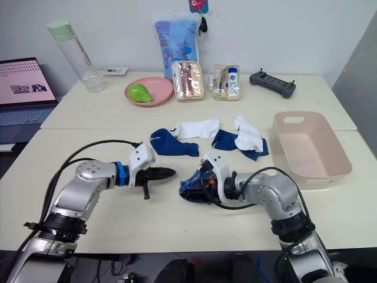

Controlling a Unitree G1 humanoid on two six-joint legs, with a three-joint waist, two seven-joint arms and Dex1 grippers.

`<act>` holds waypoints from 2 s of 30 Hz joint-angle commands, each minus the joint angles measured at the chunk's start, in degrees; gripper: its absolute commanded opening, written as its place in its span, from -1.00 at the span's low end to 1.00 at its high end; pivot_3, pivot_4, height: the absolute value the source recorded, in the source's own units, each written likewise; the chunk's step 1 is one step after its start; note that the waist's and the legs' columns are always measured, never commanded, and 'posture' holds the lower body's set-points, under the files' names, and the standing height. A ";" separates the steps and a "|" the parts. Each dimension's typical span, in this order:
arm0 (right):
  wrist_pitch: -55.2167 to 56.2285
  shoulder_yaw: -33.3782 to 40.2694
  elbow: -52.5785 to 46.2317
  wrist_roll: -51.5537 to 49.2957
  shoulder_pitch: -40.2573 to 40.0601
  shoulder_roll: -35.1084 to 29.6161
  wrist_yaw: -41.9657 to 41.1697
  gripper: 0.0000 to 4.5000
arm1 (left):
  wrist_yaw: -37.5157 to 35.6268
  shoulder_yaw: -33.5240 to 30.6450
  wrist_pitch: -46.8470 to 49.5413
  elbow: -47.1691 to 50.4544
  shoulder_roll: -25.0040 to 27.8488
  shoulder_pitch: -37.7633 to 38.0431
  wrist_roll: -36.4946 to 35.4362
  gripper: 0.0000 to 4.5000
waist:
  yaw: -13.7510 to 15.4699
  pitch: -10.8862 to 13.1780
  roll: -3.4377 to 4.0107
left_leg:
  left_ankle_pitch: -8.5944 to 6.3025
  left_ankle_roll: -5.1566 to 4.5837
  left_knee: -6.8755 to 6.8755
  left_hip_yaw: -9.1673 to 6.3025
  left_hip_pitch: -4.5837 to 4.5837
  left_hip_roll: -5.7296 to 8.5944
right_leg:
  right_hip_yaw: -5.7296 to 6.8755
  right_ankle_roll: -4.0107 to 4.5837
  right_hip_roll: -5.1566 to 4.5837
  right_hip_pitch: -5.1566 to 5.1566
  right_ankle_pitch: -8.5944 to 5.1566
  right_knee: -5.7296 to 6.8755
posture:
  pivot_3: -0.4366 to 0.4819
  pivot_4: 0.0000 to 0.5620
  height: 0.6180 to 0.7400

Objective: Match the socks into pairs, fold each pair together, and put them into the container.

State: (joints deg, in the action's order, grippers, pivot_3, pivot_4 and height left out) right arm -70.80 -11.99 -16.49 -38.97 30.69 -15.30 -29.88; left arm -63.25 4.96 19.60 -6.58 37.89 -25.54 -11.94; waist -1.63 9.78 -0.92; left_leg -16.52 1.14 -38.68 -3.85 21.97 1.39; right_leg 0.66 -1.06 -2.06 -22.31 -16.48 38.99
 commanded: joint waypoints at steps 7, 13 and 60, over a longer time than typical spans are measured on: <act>7.94 7.19 -2.53 0.30 2.26 -5.95 -3.66 0.71 | -3.07 -0.24 3.72 12.32 1.49 -3.72 -5.77 -1.00 | 0.09 0.03 -0.01 | 0.00 0.00 0.00 0.00 0.03 0.02 | 0.00 0.00 -0.02 0.00 0.00 -0.01 | -0.05 -0.47 0.88; 19.94 1.09 2.18 9.55 1.60 -9.89 -6.79 -0.21 | -6.51 5.23 1.51 14.47 0.41 -4.91 -4.83 -1.00 | -0.14 0.04 0.00 | 0.00 0.00 0.05 0.06 -0.01 0.00 | -0.02 0.00 0.01 0.00 0.00 0.00 | -0.05 -0.47 0.88; 31.02 -11.44 1.33 23.07 -5.28 -10.17 -16.75 -0.99 | -0.24 10.16 2.08 7.69 -5.68 -3.88 -0.22 -1.00 | -0.06 0.07 -0.01 | 0.01 0.01 -0.01 0.04 -0.02 0.00 | -0.01 0.00 0.02 0.01 0.00 0.04 | -0.05 -0.47 0.88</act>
State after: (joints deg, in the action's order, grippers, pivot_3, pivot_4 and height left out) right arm -40.66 -23.50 -14.57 -16.41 25.65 -24.88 -45.90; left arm -64.05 15.43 23.62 1.15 32.12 -29.18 -13.10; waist -1.69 9.85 -0.93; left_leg -16.51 1.15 -38.69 -3.81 21.95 1.39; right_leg 0.63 -1.05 -2.04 -22.30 -16.48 39.02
